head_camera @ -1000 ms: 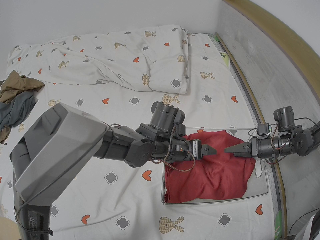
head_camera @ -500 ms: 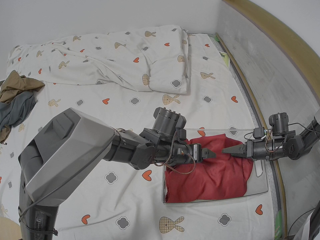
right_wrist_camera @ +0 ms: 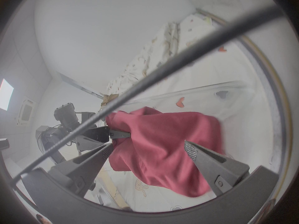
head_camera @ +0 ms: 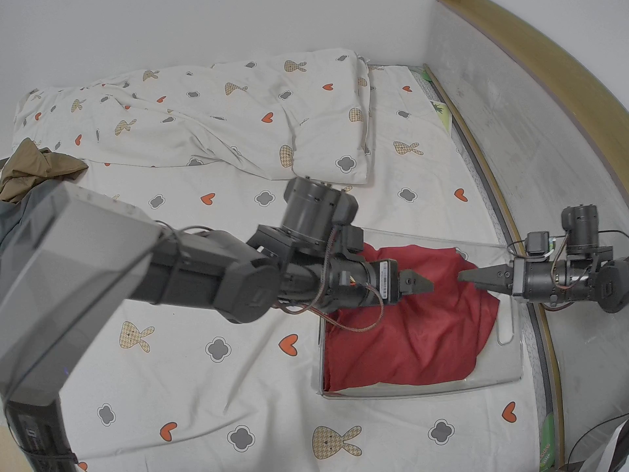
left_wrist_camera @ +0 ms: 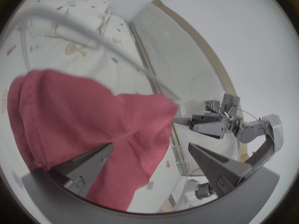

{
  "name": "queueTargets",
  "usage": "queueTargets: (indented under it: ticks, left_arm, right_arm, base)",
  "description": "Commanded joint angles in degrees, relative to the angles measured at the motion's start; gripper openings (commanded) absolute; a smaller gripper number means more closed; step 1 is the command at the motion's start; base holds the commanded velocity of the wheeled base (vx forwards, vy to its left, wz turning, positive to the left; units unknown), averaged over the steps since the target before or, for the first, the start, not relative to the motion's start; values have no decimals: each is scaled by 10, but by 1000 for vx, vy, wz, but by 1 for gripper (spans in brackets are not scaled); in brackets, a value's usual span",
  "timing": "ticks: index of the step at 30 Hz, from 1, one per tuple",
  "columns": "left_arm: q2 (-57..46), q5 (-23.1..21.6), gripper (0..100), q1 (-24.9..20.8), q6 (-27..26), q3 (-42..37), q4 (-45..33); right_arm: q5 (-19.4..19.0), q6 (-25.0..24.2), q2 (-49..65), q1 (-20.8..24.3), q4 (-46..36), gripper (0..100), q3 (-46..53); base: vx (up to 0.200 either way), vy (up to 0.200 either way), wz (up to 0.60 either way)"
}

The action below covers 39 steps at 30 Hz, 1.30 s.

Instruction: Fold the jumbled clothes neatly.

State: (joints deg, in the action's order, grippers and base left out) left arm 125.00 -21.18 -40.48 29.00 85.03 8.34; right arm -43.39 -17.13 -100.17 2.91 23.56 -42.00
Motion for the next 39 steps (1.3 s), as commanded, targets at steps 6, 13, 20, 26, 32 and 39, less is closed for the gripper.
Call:
queueTargets:
  ticks: [6,13,20,26,32,39]
  left_arm:
    - [-161,1,100,-21,0,-82,-7]
    - [-152,17,100,-21,1,-79,-8]
    - [-212,89,100,-21,-10,-97,-65]
    - [-325,275,100,-15,-203,-154,-102]
    - [-502,312,100,-10,-246,-236,-302]
    - [-601,384,100,33,-190,-306,-403]
  right_arm:
    - [-3,-73,200,24,-2,100,65]
    - [-3,-75,208,19,-2,100,74]
    - [-2,-67,244,-19,-1,100,112]
    - [-3,-53,388,-35,-4,100,143]
    - [-3,84,478,-84,-57,100,250]
    - [-1,162,546,-100,-63,100,342]
  base:
    - [0,0,0]
    - [0,0,0]
    - [0,0,0]
    - [0,0,0]
    - [0,0,0]
    - [0,0,0]
